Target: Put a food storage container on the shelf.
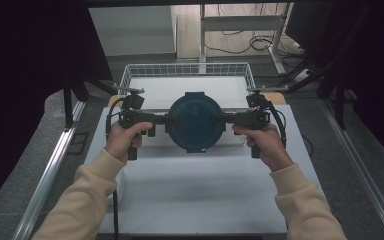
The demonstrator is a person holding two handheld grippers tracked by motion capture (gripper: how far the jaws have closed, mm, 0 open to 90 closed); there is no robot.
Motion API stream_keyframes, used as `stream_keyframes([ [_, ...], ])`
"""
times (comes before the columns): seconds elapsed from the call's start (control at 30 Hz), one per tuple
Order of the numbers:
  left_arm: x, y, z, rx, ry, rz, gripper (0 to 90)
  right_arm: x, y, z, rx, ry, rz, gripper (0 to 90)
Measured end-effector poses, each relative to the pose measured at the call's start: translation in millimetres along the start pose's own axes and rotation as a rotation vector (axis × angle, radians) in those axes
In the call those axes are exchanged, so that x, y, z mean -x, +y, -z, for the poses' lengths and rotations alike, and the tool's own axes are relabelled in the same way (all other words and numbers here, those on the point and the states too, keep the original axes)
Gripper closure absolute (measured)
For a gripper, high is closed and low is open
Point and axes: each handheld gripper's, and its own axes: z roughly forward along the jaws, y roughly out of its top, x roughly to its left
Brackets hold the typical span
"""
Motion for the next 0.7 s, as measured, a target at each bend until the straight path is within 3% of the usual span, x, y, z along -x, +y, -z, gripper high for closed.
stream_keyframes([
  [0.33,1.2,15.0,4.1,0.016,-0.004,-0.004,45.6,-3.5,15.5,0.8,0.004,-0.004,0.013,42.6],
  [0.7,3.0,30.1,7.9,0.02,0.02,-0.013,44.6,-6.0,29.2,-1.1,-0.006,-0.009,0.028,42.5],
])
